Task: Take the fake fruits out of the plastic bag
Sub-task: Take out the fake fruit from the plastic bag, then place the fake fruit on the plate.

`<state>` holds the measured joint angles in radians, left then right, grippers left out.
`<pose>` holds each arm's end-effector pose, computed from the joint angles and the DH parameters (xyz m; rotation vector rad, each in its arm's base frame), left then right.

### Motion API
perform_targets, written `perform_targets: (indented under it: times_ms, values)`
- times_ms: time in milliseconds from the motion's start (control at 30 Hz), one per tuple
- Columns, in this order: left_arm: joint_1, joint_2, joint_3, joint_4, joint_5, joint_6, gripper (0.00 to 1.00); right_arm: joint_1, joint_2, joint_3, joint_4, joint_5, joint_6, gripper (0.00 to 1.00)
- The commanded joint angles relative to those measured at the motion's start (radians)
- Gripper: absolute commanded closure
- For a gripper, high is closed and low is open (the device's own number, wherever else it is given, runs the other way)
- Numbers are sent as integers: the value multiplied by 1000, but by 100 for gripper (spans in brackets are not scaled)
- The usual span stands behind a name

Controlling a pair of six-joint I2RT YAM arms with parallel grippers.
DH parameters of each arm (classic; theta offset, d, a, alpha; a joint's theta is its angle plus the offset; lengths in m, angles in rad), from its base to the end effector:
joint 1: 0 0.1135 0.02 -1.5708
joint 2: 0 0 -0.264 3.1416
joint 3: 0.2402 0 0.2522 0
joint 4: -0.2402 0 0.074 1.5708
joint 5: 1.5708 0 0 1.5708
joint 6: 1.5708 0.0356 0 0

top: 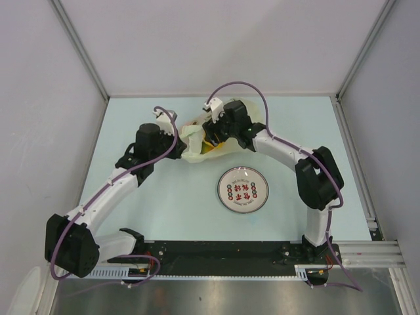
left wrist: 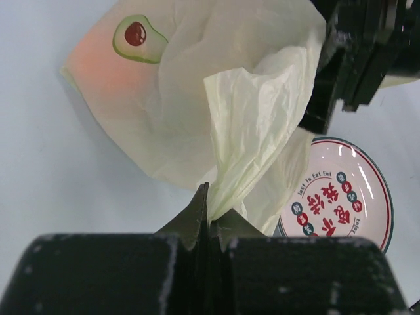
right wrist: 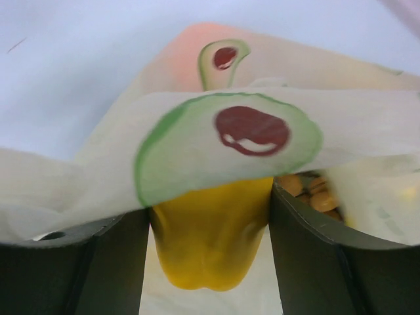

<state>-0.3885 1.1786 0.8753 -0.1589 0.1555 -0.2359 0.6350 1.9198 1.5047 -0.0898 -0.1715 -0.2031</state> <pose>0.2464 -0.1068 0.2929 0.2572 2.0553 -0.5468 0.3620 0.2743 0.2649 -0.9494 1.8704 0.4407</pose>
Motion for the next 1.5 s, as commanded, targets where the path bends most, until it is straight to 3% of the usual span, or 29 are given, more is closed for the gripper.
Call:
perform_targets:
  times_ms: [0,167,400,667,800,1100,1467]
  values:
    - [2,-14,30,65,-22,-2,100,-23,-62,-55,-59,-167,30,68]
    - [5,-5,44,68,-13,0,100,-61,-125,-66,-83,-367,74,69]
    - [4,3,54,75,-16,17,100,-100,-323,-185,-142,-395,-60,69]
    - [4,23,99,55,6,37,100,-74,-488,-313,-399,-471,-595,70]
    - [3,29,100,59,3,41,100,-74,-528,-389,-504,-428,-725,73]
    - [4,44,96,67,6,24,100,-86,-515,-541,-369,-293,-665,72]
    - [3,53,102,61,4,32,100,-104,-410,-558,-214,-226,-489,67]
